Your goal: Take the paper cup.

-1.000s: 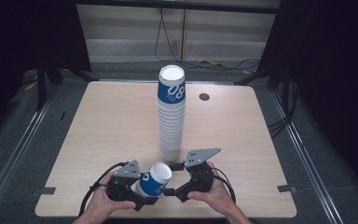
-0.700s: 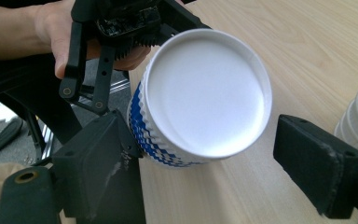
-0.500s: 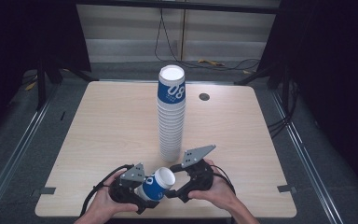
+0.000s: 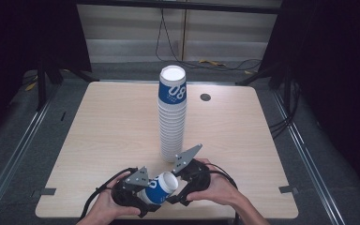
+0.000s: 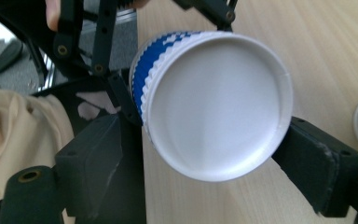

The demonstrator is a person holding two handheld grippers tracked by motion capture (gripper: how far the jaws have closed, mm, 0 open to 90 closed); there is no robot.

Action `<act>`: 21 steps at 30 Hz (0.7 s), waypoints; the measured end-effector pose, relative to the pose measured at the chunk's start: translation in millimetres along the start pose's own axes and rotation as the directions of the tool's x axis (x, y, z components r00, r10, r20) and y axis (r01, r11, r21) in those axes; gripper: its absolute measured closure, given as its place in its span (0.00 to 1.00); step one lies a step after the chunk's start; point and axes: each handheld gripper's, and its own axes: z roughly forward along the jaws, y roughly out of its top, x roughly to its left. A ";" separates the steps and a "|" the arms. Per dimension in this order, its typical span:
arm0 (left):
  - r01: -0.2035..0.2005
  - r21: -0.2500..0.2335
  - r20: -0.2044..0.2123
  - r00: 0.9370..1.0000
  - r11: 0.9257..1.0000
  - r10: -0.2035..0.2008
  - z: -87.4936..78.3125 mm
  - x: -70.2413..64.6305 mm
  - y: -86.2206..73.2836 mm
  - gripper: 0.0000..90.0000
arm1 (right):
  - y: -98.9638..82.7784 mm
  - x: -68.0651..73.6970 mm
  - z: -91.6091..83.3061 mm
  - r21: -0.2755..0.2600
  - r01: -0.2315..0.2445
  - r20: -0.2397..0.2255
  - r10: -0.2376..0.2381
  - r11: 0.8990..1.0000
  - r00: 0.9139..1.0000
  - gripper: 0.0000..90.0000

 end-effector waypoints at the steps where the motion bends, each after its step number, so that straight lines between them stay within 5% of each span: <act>1: -0.002 0.004 -0.003 1.000 1.000 0.002 -0.1 -0.2 0.0 0.18 | 1.2 -0.5 0.8 0.011 0.009 -0.004 -0.009 1.000 1.000 0.19; 8: -0.017 0.016 -0.008 1.000 1.000 0.018 0.2 -0.7 0.0 0.18 | 11.6 -3.9 0.2 0.087 0.041 -0.002 -0.041 0.995 0.999 0.22; 21: -0.053 0.039 -0.023 0.998 0.998 0.054 3.1 -2.9 -0.6 0.18 | 23.7 -2.7 8.5 0.125 0.068 -0.033 -0.065 0.990 0.997 0.27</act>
